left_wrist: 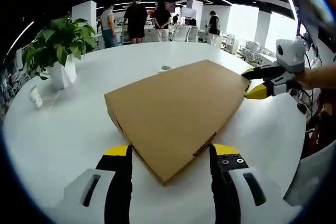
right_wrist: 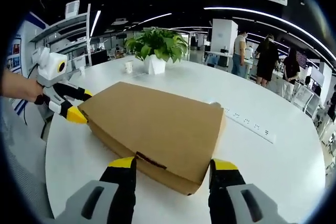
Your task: Operate the shoe box by opening the lid, removing the specified soft item, and placing it in the target area until the item is outside and the box remains undamaged.
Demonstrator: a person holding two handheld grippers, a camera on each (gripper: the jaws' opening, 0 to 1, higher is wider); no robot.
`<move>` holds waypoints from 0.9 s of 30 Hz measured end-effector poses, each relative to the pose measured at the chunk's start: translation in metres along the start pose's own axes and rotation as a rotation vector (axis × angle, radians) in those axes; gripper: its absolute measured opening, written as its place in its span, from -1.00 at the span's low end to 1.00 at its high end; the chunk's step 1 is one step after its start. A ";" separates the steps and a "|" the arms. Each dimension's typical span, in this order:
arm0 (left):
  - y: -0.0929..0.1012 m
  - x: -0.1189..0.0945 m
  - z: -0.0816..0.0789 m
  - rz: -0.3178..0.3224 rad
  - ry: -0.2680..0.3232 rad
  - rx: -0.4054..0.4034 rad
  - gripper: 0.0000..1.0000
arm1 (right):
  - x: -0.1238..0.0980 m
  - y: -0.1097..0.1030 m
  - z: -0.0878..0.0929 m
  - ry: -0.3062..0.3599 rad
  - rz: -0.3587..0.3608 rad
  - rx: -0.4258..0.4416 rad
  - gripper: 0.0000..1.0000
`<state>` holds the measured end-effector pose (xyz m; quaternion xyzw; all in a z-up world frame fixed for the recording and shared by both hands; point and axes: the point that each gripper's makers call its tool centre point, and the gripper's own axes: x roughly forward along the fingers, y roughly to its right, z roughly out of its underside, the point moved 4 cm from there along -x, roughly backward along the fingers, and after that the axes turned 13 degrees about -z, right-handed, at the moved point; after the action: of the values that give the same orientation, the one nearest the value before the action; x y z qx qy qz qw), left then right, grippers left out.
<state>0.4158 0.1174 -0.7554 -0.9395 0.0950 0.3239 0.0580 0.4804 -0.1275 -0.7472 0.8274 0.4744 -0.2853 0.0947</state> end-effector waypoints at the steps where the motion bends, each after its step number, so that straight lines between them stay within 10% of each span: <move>1: 0.000 0.000 0.000 0.004 -0.001 0.003 0.20 | -0.001 -0.001 0.001 -0.001 0.003 0.002 0.05; 27: -0.012 -0.005 0.004 0.091 -0.059 0.110 0.15 | -0.009 -0.026 0.009 -0.022 0.054 0.050 -0.02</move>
<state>0.4120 0.1301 -0.7548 -0.9197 0.1536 0.3481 0.0974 0.4514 -0.1246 -0.7467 0.8387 0.4438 -0.3035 0.0868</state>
